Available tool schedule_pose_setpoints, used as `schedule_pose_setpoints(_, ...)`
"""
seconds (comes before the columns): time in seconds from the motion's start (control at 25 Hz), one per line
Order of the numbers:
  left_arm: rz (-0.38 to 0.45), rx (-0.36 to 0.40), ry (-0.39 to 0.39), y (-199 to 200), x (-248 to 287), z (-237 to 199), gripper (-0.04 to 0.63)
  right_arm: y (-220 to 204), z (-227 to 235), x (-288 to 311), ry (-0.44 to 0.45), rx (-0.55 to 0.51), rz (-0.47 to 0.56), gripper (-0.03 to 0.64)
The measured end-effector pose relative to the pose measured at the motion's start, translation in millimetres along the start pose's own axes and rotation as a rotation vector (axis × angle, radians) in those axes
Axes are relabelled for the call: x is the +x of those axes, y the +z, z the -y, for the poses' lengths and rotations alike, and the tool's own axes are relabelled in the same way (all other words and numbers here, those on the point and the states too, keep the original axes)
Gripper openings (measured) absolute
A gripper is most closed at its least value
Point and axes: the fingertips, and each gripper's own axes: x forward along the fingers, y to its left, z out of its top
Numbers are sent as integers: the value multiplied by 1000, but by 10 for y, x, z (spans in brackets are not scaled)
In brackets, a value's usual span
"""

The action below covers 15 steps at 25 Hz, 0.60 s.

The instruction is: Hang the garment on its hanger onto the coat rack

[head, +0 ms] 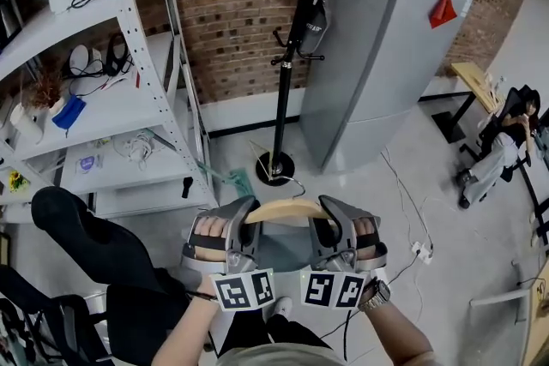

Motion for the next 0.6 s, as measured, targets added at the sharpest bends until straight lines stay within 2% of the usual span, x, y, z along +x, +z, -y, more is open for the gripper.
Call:
schedule_pose_setpoints(0.28,34,8,-37,-183,521,-48,63,-111,14,519,6,12,-61,103)
schedule_pose_setpoints(0.6,81,31,-41,-427,1017,-378,63,24,141,1078,-38,28,-94,103)
